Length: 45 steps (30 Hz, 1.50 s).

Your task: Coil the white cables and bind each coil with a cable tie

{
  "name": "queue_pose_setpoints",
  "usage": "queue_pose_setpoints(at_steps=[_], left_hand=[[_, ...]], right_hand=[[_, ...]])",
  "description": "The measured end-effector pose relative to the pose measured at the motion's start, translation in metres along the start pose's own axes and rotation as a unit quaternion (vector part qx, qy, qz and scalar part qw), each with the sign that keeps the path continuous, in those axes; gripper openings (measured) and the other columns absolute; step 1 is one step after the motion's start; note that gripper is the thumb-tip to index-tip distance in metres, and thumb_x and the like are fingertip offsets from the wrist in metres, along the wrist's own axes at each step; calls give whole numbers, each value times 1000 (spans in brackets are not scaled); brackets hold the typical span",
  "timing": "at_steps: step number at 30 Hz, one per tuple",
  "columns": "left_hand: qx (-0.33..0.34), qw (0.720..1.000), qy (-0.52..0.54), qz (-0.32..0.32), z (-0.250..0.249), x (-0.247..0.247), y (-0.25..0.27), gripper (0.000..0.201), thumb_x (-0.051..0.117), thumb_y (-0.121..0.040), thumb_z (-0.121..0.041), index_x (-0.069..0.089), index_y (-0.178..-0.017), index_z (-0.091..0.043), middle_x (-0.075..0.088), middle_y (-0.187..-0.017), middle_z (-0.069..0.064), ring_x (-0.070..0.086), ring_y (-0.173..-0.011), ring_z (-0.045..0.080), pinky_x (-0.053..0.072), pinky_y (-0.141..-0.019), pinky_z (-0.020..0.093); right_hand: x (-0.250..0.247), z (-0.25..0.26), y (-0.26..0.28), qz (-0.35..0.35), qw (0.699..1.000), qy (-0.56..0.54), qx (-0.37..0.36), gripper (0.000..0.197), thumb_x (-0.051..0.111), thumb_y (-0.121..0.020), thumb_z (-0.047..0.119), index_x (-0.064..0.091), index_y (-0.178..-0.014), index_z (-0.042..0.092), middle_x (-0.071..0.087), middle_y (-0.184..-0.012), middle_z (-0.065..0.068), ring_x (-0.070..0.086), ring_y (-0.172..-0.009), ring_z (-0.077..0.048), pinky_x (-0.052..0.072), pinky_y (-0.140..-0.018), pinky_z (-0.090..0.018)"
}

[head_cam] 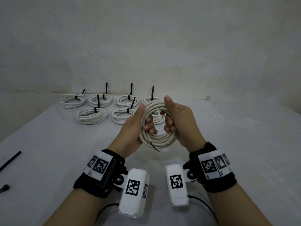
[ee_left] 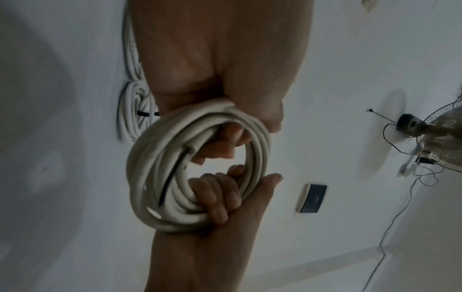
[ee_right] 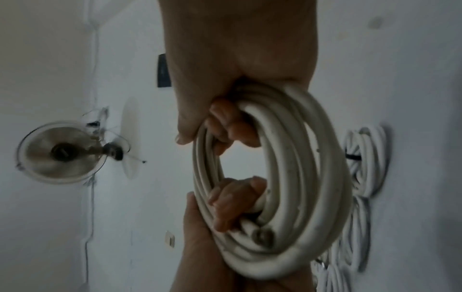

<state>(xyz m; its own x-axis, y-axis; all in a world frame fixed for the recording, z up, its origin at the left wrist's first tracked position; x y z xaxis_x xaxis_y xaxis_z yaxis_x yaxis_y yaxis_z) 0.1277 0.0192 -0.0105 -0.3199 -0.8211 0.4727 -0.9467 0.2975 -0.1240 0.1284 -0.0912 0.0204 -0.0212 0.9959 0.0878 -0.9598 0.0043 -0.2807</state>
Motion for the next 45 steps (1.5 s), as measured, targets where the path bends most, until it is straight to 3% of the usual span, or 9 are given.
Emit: queue_pose_setpoints(at_steps=[3, 8, 16, 23, 29, 34, 37, 40, 45], left_hand=[[24, 998, 55, -29, -5, -9, -2, 49, 30, -95, -52, 38, -64, -14, 33, -47, -4, 40, -44, 9, 43, -63, 27], [43, 997, 49, -29, -7, -12, -4, 50, 29, -94, -52, 40, -63, -14, 44, -54, -1, 49, -53, 11, 45, -66, 26], [18, 986, -164, -29, -9, -17, -2, 55, 24, -98, -50, 53, -68, -15, 50, -65, 1, 46, -55, 11, 42, -56, 20], [-24, 958, -286, -29, -27, -40, 12, 44, 33, -99, -47, 66, -108, -19, 69, -94, 2, 64, -87, 13, 50, -86, 30], [-69, 865, -479, -130, -93, -125, 74, 35, 41, -98, -40, 63, -112, -17, 66, -111, 2, 61, -102, 18, 42, -86, 26], [-171, 678, -661, -273, -144, -222, 140, 41, 50, -96, -39, 59, -116, -5, 57, -122, 11, 53, -115, 27, 38, -89, 30], [-241, 596, -696, -319, -158, -261, 177, 41, 53, -95, -34, 60, -110, 3, 59, -115, 24, 55, -114, 35, 41, -83, 33], [-299, 585, -685, -315, -147, -285, 194, 44, 61, -92, -29, 58, -110, 11, 61, -103, 24, 56, -88, 32, 44, -72, 34], [-285, 589, -679, -333, -143, -292, 188, 41, 67, -86, -25, 43, -57, -9, 47, -60, 4, 45, -53, 18, 41, -63, 29]], right_hand=[[12, -16, 1, 27, 992, -114, 47, 50, 53, -74, 58, 52, -64, 9, 40, -42, 0, 45, -41, -14, 41, -55, -30], [13, -18, 3, -32, 985, -166, 37, 54, 47, -73, 64, 41, -59, 12, 28, -42, 1, 31, -37, -12, 29, -40, -22], [4, -33, 3, -101, 971, -202, 82, 51, 52, -93, 46, 37, -56, 13, 24, -39, 3, 22, -33, -12, 38, -43, -25], [13, -40, 7, -100, 970, -196, 107, 50, 51, -94, 44, 37, -57, 14, 22, -39, 3, 21, -32, -11, 37, -40, -22], [29, -46, 13, -62, 973, -194, 112, 49, 50, -95, 44, 35, -59, 15, 20, -39, 5, 21, -32, -10, 34, -41, -21], [35, -50, 13, -40, 970, -213, 113, 46, 51, -92, 46, 34, -61, 17, 22, -40, 6, 23, -30, -8, 35, -40, -16], [43, -47, 16, -11, 968, -225, 110, 49, 64, -71, 55, 35, -60, 17, 21, -39, 6, 22, -29, -8, 37, -40, -15], [48, -42, 19, 8, 970, -220, 100, 51, 69, -56, 58, 37, -59, 19, 24, -40, 7, 21, -30, -8, 38, -41, -16], [46, -44, 19, 1, 971, -219, 96, 41, 55, -88, 49, 37, -64, 20, 29, -44, 7, 21, -31, -7, 37, -42, -17]])
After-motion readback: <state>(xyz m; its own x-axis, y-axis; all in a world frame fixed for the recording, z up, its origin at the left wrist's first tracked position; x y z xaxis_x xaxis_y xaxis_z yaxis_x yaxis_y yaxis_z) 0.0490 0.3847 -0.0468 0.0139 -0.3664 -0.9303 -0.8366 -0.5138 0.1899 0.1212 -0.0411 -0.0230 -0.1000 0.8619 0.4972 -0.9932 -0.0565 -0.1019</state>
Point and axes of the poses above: each hand's wrist, its own y-axis away from the middle knuckle, its own x-axis out of the palm, z = x × y, the point moved 9 cm from there along -y, towards the middle knuckle
